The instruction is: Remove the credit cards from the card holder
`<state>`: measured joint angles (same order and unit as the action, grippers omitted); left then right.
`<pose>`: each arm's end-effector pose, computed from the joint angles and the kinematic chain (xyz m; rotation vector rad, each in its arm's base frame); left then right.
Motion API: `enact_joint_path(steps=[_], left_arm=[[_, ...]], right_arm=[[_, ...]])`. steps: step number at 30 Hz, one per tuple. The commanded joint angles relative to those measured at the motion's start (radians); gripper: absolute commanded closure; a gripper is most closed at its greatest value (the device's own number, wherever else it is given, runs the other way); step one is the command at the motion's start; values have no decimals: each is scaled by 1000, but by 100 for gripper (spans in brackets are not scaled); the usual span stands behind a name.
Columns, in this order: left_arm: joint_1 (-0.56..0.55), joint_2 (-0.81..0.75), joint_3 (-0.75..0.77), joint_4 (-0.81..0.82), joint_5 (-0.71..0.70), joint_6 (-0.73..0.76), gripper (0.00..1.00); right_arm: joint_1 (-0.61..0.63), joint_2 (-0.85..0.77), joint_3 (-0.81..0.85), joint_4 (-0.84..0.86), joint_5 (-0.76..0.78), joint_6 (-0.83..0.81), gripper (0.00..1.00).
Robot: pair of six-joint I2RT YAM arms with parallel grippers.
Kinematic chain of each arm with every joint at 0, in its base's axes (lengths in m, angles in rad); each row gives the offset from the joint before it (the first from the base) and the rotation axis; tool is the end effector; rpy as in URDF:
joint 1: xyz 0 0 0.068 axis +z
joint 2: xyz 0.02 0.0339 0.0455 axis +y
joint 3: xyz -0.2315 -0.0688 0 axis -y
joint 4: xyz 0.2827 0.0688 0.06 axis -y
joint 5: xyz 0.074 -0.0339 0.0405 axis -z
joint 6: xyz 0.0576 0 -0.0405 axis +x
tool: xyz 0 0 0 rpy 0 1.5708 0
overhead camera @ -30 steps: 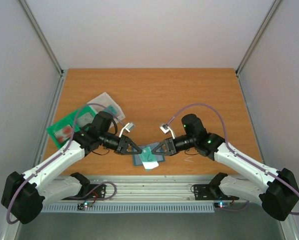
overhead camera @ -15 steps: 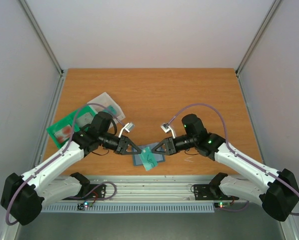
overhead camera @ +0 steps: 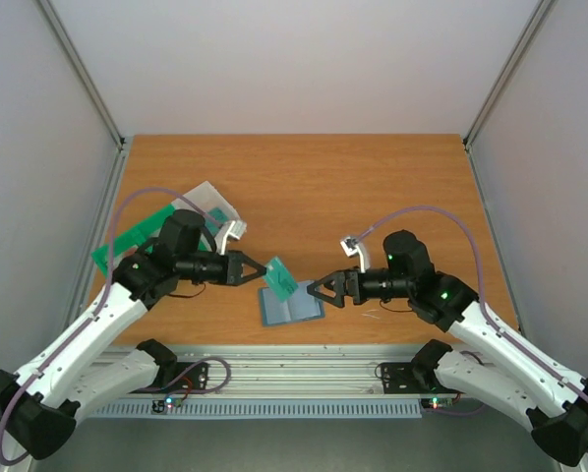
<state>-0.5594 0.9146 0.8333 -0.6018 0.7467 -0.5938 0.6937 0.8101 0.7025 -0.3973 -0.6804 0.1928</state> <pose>0.1959 -0.1688 0.2604 0.4071 2.4157 -1.4152 0.1705 0.1889 0.2530 -0.9656 1.9673 1.2287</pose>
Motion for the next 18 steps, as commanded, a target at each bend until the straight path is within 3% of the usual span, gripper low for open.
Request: enact_joint_path(steps=[1,7,13,18], left_arm=[[13,-15,100,-77,-283,4,100],[47,-14,122,-101,-598,-57,100],[120,-20,63,-13,-736,-119,100],[153,-17,-5,106,-938,-139,99]], right_arm=[[-5,-40,37,-40,55,-8,1],[-6,-89,25,-49,60,0,2],[-5,-111,20,-70,57,0,2],[-5,-123,11,-69,52,13,2]])
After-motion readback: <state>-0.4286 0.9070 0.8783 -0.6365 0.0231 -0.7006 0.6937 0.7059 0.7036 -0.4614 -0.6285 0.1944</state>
